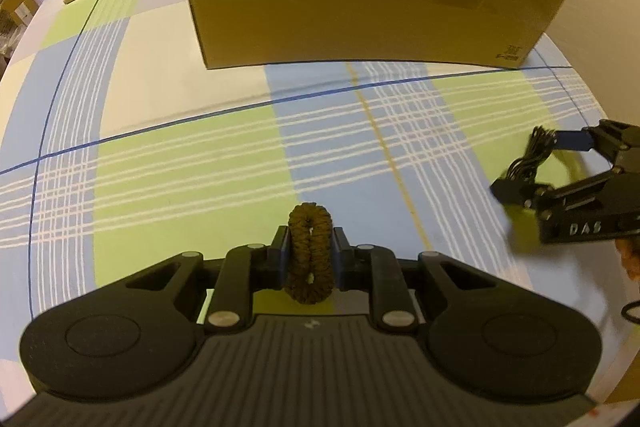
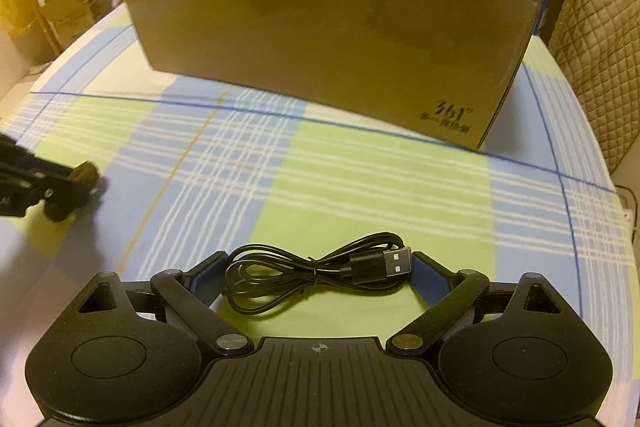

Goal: Organize objects
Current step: 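Carry the hair tie and USB cable over the cardboard box with both tools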

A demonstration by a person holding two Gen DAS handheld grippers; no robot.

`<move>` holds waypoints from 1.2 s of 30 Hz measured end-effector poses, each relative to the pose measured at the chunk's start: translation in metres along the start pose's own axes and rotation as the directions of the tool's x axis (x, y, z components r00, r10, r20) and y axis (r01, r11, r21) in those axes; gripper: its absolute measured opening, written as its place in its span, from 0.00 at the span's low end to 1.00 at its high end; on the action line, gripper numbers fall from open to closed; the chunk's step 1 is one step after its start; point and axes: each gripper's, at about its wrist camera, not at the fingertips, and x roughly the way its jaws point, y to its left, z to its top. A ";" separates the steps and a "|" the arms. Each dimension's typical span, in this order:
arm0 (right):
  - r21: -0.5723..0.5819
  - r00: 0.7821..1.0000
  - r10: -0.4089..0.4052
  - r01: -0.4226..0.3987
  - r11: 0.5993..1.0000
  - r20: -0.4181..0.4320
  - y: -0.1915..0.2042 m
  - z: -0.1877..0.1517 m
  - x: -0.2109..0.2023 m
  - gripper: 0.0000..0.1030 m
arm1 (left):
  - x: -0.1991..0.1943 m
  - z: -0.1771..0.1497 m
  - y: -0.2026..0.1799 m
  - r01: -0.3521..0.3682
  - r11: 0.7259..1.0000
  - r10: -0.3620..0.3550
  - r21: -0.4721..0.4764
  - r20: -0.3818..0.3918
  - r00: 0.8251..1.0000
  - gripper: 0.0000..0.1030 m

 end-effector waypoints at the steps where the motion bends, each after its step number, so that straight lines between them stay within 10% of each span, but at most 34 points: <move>1: 0.004 1.000 0.007 -0.007 1.000 -0.002 0.002 -0.001 -0.001 0.89 | -0.002 0.000 -0.002 0.002 1.000 -0.002 0.002 0.002 1.000 0.17; 36: -0.109 0.952 0.103 -0.074 0.991 0.289 0.007 0.109 -0.092 0.89 | -0.088 0.078 -0.021 0.011 0.999 -0.020 0.036 0.257 0.966 0.17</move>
